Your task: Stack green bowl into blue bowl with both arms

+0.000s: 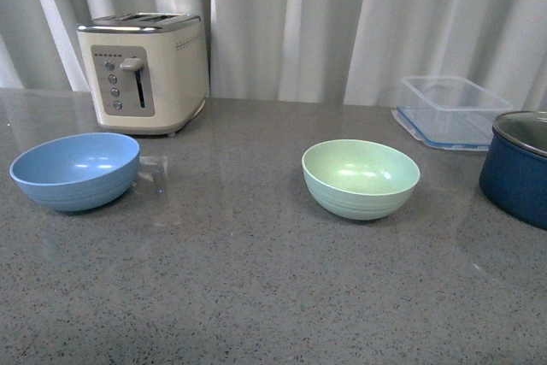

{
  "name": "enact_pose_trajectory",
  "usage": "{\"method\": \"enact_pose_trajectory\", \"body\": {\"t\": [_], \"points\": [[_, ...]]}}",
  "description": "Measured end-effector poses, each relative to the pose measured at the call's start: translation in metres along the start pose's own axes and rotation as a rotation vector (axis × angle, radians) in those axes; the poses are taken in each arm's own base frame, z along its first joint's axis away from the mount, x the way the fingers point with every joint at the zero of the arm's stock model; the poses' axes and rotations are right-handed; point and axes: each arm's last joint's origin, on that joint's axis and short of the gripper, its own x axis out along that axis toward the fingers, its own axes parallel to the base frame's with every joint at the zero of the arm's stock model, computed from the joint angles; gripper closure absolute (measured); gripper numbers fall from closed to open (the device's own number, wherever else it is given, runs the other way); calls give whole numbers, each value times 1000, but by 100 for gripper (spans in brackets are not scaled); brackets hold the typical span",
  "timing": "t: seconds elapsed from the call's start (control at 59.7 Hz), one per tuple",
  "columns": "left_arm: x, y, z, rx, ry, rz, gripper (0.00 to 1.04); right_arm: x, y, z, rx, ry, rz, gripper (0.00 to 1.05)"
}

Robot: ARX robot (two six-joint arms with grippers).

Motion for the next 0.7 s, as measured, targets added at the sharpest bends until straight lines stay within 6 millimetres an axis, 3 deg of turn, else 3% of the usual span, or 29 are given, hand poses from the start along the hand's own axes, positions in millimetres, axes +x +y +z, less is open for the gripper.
{"method": "enact_pose_trajectory", "body": {"t": [0.704], "points": [[0,0,0,0,0,0,7,0,0,0,0,0,0,10]]}}
